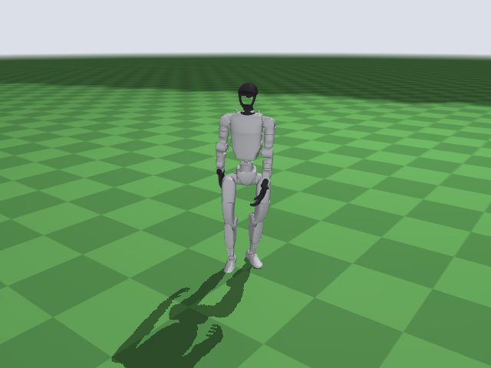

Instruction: In place motions

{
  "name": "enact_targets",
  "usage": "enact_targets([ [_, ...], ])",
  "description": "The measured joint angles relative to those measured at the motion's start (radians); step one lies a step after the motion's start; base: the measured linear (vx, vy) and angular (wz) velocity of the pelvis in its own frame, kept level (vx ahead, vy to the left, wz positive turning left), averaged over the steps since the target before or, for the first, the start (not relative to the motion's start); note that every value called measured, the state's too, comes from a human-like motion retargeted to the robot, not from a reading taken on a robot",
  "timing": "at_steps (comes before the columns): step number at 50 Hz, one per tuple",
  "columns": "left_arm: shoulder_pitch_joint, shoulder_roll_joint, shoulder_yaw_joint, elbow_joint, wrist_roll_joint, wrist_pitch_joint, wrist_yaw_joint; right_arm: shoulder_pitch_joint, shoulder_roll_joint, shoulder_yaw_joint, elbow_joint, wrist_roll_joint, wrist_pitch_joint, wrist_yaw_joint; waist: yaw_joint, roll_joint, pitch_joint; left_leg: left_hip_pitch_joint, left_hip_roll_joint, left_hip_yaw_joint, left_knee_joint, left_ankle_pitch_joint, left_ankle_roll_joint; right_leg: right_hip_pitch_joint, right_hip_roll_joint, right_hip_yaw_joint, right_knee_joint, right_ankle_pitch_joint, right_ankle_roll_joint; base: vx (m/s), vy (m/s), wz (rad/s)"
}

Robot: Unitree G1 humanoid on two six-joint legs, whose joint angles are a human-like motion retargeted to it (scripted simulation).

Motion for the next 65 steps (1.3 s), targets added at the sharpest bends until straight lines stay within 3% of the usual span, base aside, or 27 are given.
enact_targets([
  [6,0.234,0.047,0.096,0.302,0.094,0.108,0.097,-0.262,0.085,0.133,-0.109,-0.073,-0.076,0.108,0.011,-0.004,0.0,0.013,-0.007,0.0,-0.005,-0.003,-0.003,0.002,-0.006,0.005,0.004,0.0,0.005,0.01,0.02,0.04],
  [9,0.417,0.063,0.115,0.319,0.103,0.153,0.123,-0.358,0.137,0.189,-0.249,-0.076,-0.111,0.154,0.011,-0.004,0.008,0.021,-0.004,0.013,-0.007,-0.005,-0.007,-0.002,-0.004,0.019,0.008,0.003,0.006,-0.03,0.0,-0.21],
  [13,0.626,0.084,0.147,0.319,0.182,0.141,0.081,-0.442,0.183,0.244,-0.432,-0.057,-0.159,0.201,0.015,-0.003,0.008,0.023,-0.001,0.031,-0.01,-0.007,-0.013,-0.013,-0.001,0.037,0.01,0.008,0.007,-0.02,0.0,-0.17],
  [18,0.746,0.09,0.227,0.319,0.245,0.173,0.074,-0.485,0.191,0.284,-0.585,-0.059,-0.193,0.225,0.016,-0.013,0.016,0.021,0.002,0.027,-0.008,-0.004,-0.015,-0.013,-0.003,0.034,0.01,0.01,0.008,-0.01,-0.01,0.03],
  [22,0.698,0.076,0.337,0.319,0.154,0.205,0.072,-0.458,0.172,0.298,-0.615,-0.096,-0.208,0.214,0.012,-0.023,0.02,0.014,0.002,0.009,-0.002,-0.001,-0.013,-0.006,-0.007,0.016,0.007,0.009,0.007,-0.02,-0.05,0.23],
  [27,0.505,0.065,0.382,0.287,-0.041,0.183,0.072,-0.371,0.15,0.269,-0.513,-0.127,-0.185,0.21,0.019,-0.036,0.019,0.003,0.0,-0.013,-0.001,0.006,-0.008,0.0,-0.009,-0.007,0.003,0.007,0.004,0.01,-0.03,0.23],
  [35,0.144,0.065,0.217,0.184,-0.087,0.17,0.042,-0.229,0.088,0.203,-0.07,-0.203,-0.087,0.15,0.006,-0.047,0.008,-0.007,0.003,-0.034,0.013,0.007,-0.002,0.014,-0.006,-0.029,-0.002,0.004,0.001,0.03,0.0,0.05],
  [38,0.042,0.063,0.169,0.108,-0.056,0.149,-0.005,-0.147,0.054,0.206,0.0,-0.269,-0.025,0.121,0.132,-0.062,-0.006,0.002,0.014,0.115,0.017,-0.011,-0.015,-0.008,0.026,0.117,0.01,-0.002,-0.002,-0.01,0.07,-1.97],
  [40,-0.012,0.047,0.122,0.05,-0.036,0.132,-0.027,-0.076,0.028,0.179,0.0,-0.308,-0.001,0.106,0.091,-0.063,-0.002,-0.004,0.0,0.076,0.03,-0.007,-0.017,-0.027,0.026,0.076,0.01,0.014,-0.024,-0.05,0.09,-0.96],
  [42,-0.051,0.052,0.113,-0.012,-0.014,0.113,-0.047,-0.032,0.004,0.169,0.0,-0.325,-0.003,0.108,0.241,-0.081,-0.02,-0.006,0.013,0.25,0.036,-0.015,-0.048,-0.081,0.043,0.26,0.045,0.01,0.003,-0.11,0.09,-2.51],
  [43,-0.066,0.045,0.084,-0.039,-0.004,0.102,-0.054,-0.004,-0.007,0.135,0.0,-0.323,-0.01,0.114,0.213,-0.066,-0.022,-0.023,0.025,0.209,0.051,-0.006,-0.056,-0.067,0.028,0.231,0.028,0.008,0.015,-0.08,0.09,1.08],
  [45,-0.081,0.028,0.031,-0.094,0.016,0.086,-0.057,0.047,-0.031,0.07,0.0,-0.312,-0.017,0.117,-0.009,-0.031,0.001,-0.067,0.007,-0.07,0.097,0.023,-0.042,-0.045,-0.036,0.013,0.004,0.03,0.017,-0.02,0.09,3.96],
  [52,-0.048,0.035,-0.04,-0.157,0.122,0.05,-0.043,0.084,-0.096,0.023,0.0,-0.231,0.037,0.069,0.095,-0.054,0.019,-0.086,-0.032,-0.341,0.142,0.037,-0.035,-0.052,-0.039,0.162,0.002,0.058,0.024,0.11,0.1,-0.66],
  [57,0.055,0.031,-0.005,-0.064,0.163,0.055,-0.029,-0.018,-0.082,0.028,-0.007,-0.261,-0.007,0.042,0.075,-0.024,0.007,-0.065,-0.046,-0.283,0.092,-0.021,0.054,-0.093,-0.028,0.21,0.013,0.079,0.036,0.16,0.04,-0.54],
  [60,0.122,0.03,0.054,0.049,0.156,0.077,-0.017,-0.066,-0.035,0.048,-0.105,-0.271,-0.04,0.083,0.034,0.003,0.007,-0.069,-0.03,-0.26,0.068,-0.016,0.043,-0.123,-0.014,0.227,0.018,0.098,0.043,0.1,-0.01,-0.56],
  [65,0.23,0.06,0.111,0.229,0.164,0.13,-0.002,-0.115,0.094,0.116,-0.334,-0.166,-0.094,0.127,0.002,0.0,0.073,-0.039,-0.022,-0.196,0.042,-0.012,0.051,-0.134,0.002,0.247,0.024,0.136,0.066,-0.02,-0.04,-0.68],
])
